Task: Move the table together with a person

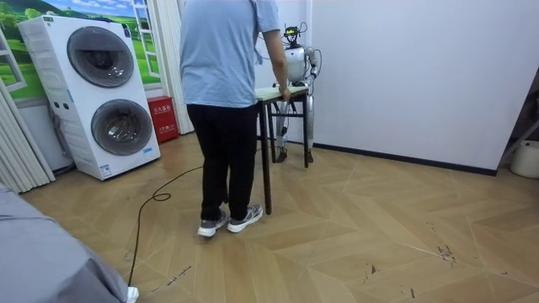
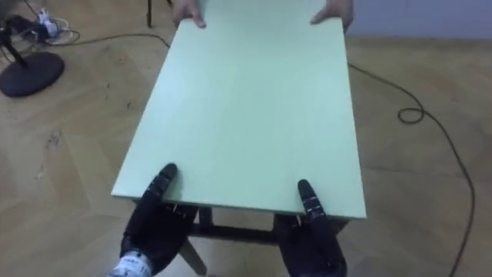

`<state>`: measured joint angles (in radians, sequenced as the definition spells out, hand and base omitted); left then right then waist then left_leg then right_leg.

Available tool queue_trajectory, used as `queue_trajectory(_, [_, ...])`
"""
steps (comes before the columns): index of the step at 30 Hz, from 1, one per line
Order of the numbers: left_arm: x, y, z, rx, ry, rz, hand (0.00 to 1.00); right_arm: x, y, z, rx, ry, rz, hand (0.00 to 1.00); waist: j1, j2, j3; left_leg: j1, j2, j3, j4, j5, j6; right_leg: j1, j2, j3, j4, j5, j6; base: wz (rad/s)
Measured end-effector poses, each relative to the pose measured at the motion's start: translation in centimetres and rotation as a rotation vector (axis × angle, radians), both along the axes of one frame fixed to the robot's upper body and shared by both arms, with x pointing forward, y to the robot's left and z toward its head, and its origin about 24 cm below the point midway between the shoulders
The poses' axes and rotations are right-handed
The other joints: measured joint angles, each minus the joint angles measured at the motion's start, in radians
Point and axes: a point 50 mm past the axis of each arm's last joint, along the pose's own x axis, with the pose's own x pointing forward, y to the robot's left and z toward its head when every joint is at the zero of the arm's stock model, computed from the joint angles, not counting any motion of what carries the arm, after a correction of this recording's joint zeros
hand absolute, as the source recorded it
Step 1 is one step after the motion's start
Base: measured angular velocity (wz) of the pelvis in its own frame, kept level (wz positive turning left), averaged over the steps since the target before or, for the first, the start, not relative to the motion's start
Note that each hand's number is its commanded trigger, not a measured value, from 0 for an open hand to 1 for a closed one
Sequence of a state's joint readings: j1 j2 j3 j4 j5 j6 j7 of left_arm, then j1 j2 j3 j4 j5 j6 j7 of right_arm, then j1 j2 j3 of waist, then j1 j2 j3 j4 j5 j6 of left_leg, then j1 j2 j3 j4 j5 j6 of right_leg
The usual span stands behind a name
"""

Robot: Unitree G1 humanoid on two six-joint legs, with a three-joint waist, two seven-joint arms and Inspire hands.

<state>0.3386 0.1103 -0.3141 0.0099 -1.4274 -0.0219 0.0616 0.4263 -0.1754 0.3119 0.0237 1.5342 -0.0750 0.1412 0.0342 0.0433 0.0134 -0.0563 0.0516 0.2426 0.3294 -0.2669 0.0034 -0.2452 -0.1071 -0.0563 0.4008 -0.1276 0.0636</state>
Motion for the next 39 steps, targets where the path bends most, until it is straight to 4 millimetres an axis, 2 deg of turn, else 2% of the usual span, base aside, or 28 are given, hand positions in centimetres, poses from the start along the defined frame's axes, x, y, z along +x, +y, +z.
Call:
queue_trajectory(1, [0.0, 0.5, 0.0, 0.02, -0.001, 0.002, 1.0, -0.1, 0.4, -0.1, 0.012, 0.016, 0.003, 1.0, -0.001, -0.017, 0.001, 0.028, -0.009, 0.002, -0.056, 0.032, -0.005, 0.031, 0.006, 0.001, -0.06, 0.036, -0.005, 0.0])
queue_trajectory(3, [-0.2, 0.8, -0.1, 0.031, 0.001, 0.004, 1.0, -0.2, 0.6, -0.2, 0.016, 0.025, 0.011, 1.0, 0.004, -0.028, 0.0013, 0.04, -0.011, 0.013, -0.09, 0.049, 0.004, 0.056, 0.014, 0.002, -0.128, 0.088, -0.012, -0.18])
queue_trajectory(6, [-0.3, 1.0, -0.1, 0.039, 0.001, 0.004, 1.0, -0.3, 0.8, -0.2, 0.014, 0.028, 0.018, 1.0, 0.012, -0.03, 0.0022, 0.047, -0.013, 0.025, -0.1, 0.05, 0.01, 0.068, 0.016, 0.002, -0.165, 0.111, -0.007, -0.16])
queue_trajectory(19, [-0.1, 1.5, 0.5, 0.077, -0.038, 0.002, 1.0, -0.4, 1.2, -0.2, 0.027, 0.025, 0.021, 1.0, 0.0, -0.05, 0.0149, 0.051, -0.01, 0.021, -0.135, 0.051, 0.006, 0.069, 0.026, -0.012, -0.196, 0.11, -0.006, 0.0])
queue_trajectory(32, [-0.1, 1.6, 0.6, 0.089, -0.045, -0.001, 1.0, -0.7, 1.7, -0.3, 0.059, 0.03, 0.006, 1.0, -0.004, -0.046, 0.0175, 0.057, -0.005, 0.001, -0.144, 0.051, 0.004, 0.084, 0.026, -0.046, -0.197, 0.112, -0.009, 0.02])
queue_trajectory(39, [0.0, 1.6, 0.6, 0.1, -0.057, -0.007, 1.0, -1.1, 1.9, -0.4, 0.062, 0.022, -0.005, 1.0, 0.003, -0.042, 0.0161, 0.035, 0.007, -0.025, -0.138, 0.055, -0.008, 0.078, 0.028, -0.104, -0.198, 0.111, -0.019, 0.1])
